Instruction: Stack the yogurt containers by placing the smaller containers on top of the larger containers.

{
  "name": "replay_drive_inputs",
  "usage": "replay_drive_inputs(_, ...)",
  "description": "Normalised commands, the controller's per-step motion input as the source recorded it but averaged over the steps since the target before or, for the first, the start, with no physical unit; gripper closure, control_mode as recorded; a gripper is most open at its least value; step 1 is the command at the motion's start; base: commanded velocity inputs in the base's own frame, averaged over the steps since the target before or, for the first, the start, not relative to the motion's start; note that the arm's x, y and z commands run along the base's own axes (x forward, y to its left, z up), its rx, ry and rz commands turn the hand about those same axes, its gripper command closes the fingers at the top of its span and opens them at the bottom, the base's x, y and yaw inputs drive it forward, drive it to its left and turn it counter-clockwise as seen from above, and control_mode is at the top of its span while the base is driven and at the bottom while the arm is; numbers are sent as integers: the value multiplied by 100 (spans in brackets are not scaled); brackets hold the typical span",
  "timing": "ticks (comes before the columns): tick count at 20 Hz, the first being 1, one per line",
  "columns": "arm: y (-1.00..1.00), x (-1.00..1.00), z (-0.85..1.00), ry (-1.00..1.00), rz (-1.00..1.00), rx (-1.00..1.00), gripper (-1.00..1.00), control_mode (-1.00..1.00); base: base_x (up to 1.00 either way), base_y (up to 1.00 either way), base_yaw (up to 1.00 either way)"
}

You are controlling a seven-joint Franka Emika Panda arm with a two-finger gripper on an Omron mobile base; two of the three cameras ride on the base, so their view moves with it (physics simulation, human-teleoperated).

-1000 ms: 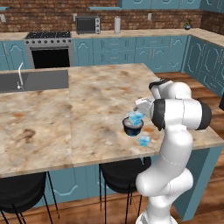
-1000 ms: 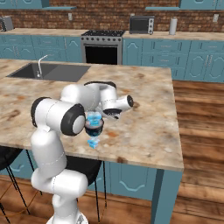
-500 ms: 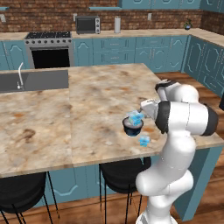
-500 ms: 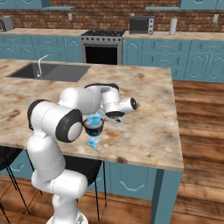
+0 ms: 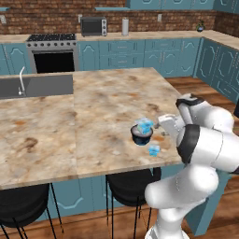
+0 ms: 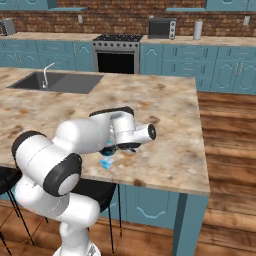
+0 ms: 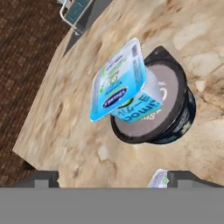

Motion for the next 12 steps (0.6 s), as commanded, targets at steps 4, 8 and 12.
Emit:
replay_drive_inputs(4, 1, -53, 15, 9, -11, -1, -100, -100, 0, 0, 0)
replay_drive_inputs(8, 0, -37, 2, 13, -11, -2, -100, -100, 0, 0, 0)
replay_drive_inputs(12, 0, -31, 0, 23, -13, 0, -100, -100, 0, 0, 0)
